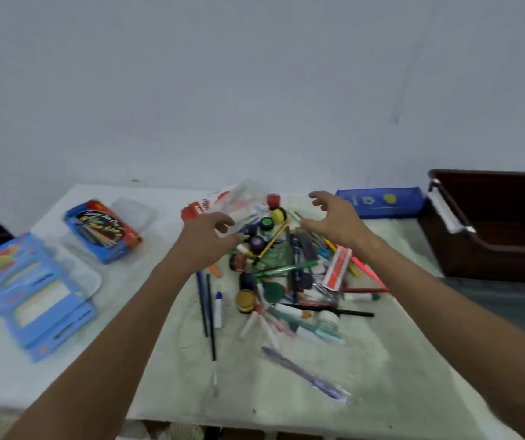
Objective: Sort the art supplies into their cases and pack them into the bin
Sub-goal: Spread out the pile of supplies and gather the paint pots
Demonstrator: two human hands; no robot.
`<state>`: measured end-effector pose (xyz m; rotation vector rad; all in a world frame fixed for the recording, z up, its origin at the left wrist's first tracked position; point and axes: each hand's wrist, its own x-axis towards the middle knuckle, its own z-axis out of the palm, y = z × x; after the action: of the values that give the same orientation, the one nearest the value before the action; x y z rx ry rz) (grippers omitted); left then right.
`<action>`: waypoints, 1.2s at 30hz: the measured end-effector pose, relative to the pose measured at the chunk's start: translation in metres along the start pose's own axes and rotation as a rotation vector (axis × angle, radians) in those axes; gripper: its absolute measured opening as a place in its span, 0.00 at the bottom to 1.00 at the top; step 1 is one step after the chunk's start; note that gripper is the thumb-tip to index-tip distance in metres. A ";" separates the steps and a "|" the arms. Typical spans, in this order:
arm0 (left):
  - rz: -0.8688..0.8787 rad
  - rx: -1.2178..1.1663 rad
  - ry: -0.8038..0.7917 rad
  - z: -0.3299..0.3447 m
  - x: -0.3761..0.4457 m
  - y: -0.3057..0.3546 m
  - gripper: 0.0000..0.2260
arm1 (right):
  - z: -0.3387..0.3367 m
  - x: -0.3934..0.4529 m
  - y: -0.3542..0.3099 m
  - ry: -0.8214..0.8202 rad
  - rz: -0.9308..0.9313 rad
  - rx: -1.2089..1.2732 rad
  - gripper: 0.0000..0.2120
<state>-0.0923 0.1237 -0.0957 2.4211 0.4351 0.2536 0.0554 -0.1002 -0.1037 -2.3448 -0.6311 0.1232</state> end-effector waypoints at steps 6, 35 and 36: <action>0.098 0.054 -0.194 0.041 0.007 0.028 0.18 | -0.036 -0.010 0.064 0.070 0.113 -0.044 0.28; 0.277 0.367 -0.530 0.041 -0.078 0.039 0.38 | -0.047 0.036 0.117 0.198 -0.064 -0.192 0.11; 0.252 0.305 -0.518 0.034 -0.074 0.039 0.38 | -0.049 0.037 0.109 0.236 -0.099 -0.177 0.11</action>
<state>-0.1416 0.0477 -0.1018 2.7091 -0.0728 -0.3568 0.1447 -0.1821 -0.1351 -2.4416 -0.6612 -0.2601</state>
